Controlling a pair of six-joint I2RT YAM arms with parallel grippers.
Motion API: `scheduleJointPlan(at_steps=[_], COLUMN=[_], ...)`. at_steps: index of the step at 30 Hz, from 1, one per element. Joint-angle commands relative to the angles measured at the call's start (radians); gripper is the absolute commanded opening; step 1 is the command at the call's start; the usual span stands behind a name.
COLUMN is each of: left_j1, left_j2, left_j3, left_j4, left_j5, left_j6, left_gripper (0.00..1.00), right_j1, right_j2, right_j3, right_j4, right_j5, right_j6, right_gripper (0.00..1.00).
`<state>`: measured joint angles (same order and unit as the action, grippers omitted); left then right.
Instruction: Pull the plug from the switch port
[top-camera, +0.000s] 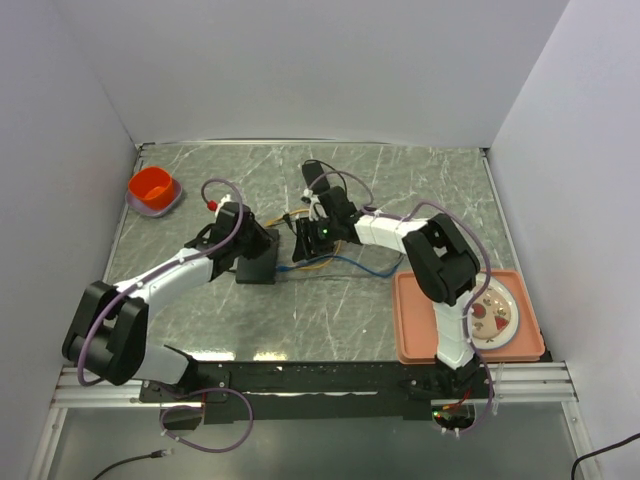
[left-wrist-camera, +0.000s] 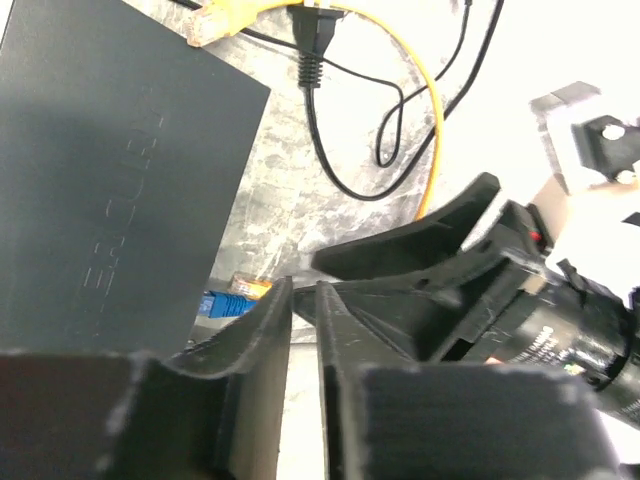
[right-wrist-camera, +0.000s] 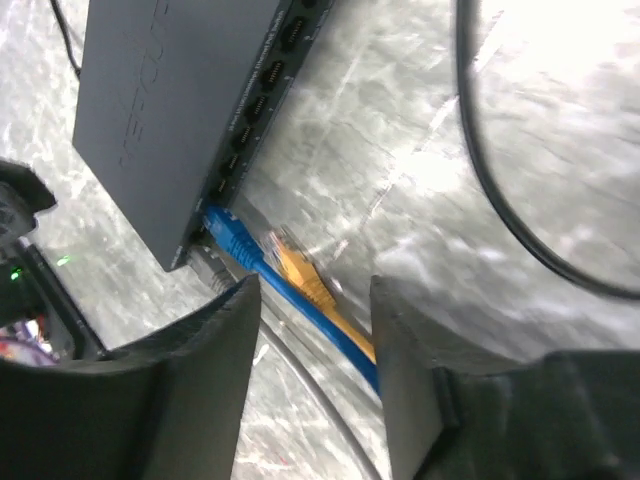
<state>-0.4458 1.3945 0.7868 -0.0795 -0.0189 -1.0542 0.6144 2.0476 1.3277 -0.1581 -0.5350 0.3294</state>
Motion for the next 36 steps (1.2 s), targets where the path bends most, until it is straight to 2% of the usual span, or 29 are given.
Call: scheduleJointPlan(at_steps=[1,2,3,4,5,6,7,8,9,12,21,32,35,36], left_j1=[0.001,0.001,0.001,0.001,-0.001,-0.001,-0.001,-0.001,-0.001,-0.001,-0.001,-0.001,-0.001,-0.001], left_j2=[-0.041,-0.042,-0.043,-0.046,-0.048,-0.051,-0.06,-0.066,-0.078,-0.098,-0.083,-0.089,-0.092,-0.092], left_j3=[-0.014,-0.023,-0.029,-0.035,-0.046,-0.052,-0.066,-0.078,-0.089,-0.126,-0.182,-0.222,-0.227,-0.227], left_j4=[0.006,0.009,0.023,0.027,0.027,0.018,0.015,0.02,0.027,0.035,0.058,0.069,0.067,0.064], left_j5=[-0.015,-0.01,-0.001,0.003,0.004,0.001,0.004,0.007,0.007,-0.001,0.01,0.03,0.028,0.028], left_j6=[0.029,0.033,0.031,0.031,0.026,0.02,0.004,-0.004,-0.01,-0.032,-0.058,-0.072,-0.072,-0.07], left_gripper=[0.27,0.31,0.41,0.46,0.51,0.61,0.76,0.84,0.86,0.88,0.84,0.82,0.81,0.81], right_j1=[-0.002,-0.002,-0.002,-0.002,-0.004,-0.004,-0.002,-0.004,-0.008,-0.028,-0.076,-0.076,-0.074,-0.071], right_j2=[-0.119,-0.133,-0.148,-0.18,-0.197,-0.216,-0.248,-0.263,-0.273,-0.259,-0.182,-0.084,-0.041,-0.037], right_j3=[-0.015,-0.019,-0.024,-0.03,-0.041,-0.045,-0.053,-0.07,-0.074,-0.067,-0.082,-0.019,0.013,0.014], right_j4=[-0.023,-0.02,-0.02,-0.023,-0.04,-0.056,-0.067,-0.08,-0.095,-0.155,-0.152,-0.123,-0.141,-0.144], right_j5=[0.116,0.142,0.162,0.187,0.27,0.324,0.38,0.418,0.499,0.584,0.645,0.599,0.59,0.592], right_j6=[0.016,0.023,0.025,0.028,0.028,0.023,0.011,0.004,-0.001,-0.003,-0.001,-0.001,-0.004,-0.003], right_gripper=[0.59,0.61,0.61,0.61,0.61,0.61,0.61,0.61,0.61,0.62,0.61,0.61,0.53,0.41])
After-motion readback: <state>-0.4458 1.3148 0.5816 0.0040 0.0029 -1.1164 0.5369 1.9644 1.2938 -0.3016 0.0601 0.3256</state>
